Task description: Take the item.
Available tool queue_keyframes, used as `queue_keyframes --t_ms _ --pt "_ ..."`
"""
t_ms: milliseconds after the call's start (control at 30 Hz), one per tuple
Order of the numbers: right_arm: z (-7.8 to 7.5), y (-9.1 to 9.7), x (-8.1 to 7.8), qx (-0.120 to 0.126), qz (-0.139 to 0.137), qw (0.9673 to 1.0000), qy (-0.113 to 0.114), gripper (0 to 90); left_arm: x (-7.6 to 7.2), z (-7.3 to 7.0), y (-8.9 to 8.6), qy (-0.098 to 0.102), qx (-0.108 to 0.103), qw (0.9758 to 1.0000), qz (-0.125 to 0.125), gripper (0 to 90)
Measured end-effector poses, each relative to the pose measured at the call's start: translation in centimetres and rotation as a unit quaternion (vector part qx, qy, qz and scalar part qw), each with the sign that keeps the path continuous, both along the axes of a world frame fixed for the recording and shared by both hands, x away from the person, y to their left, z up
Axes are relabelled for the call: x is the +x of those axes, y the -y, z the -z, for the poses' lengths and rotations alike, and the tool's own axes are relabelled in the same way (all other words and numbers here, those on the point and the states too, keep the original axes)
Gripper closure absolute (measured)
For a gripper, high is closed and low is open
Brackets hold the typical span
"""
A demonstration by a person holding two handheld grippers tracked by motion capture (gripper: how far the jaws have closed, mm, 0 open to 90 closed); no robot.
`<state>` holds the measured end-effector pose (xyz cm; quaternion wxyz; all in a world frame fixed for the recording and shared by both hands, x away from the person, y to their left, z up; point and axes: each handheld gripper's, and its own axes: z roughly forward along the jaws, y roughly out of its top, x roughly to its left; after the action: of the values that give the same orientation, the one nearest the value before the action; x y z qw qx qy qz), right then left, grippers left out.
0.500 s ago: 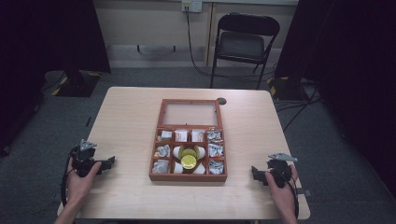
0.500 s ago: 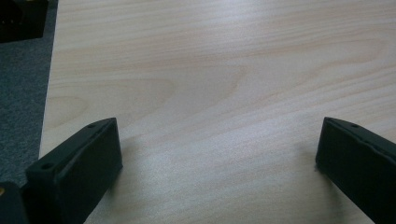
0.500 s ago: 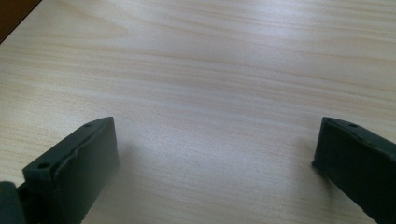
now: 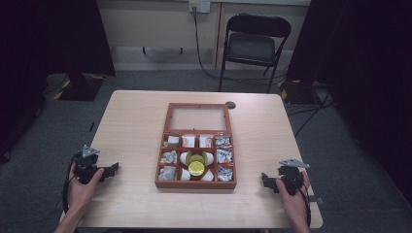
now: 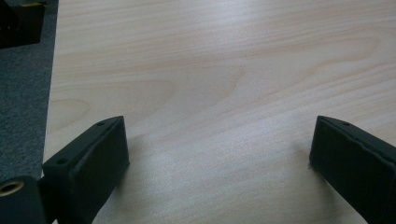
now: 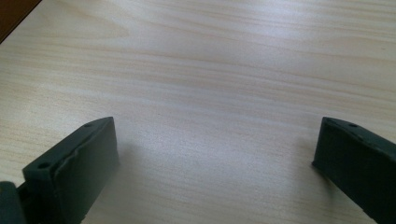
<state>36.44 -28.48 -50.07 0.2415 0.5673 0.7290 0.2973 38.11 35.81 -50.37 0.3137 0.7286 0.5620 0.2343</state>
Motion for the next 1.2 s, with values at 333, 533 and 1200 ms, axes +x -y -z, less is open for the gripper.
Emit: queue_keyframes --t_ms 333,533,1200 --pt "0.0 0.0 0.0 0.000 0.000 1.0000 0.000 0.0 -0.3 -0.3 0.1 0.009 0.006 0.9999 0.005 16.8" --pt "0.0 0.0 0.0 0.001 0.001 1.0000 0.000 0.0 -0.5 -0.7 0.2 0.017 -0.011 0.9998 0.008 17.2" --pt "0.0 0.0 0.0 0.000 0.003 1.0000 0.000 0.0 -0.8 -2.1 1.5 0.030 -0.058 0.9974 0.030 19.5"
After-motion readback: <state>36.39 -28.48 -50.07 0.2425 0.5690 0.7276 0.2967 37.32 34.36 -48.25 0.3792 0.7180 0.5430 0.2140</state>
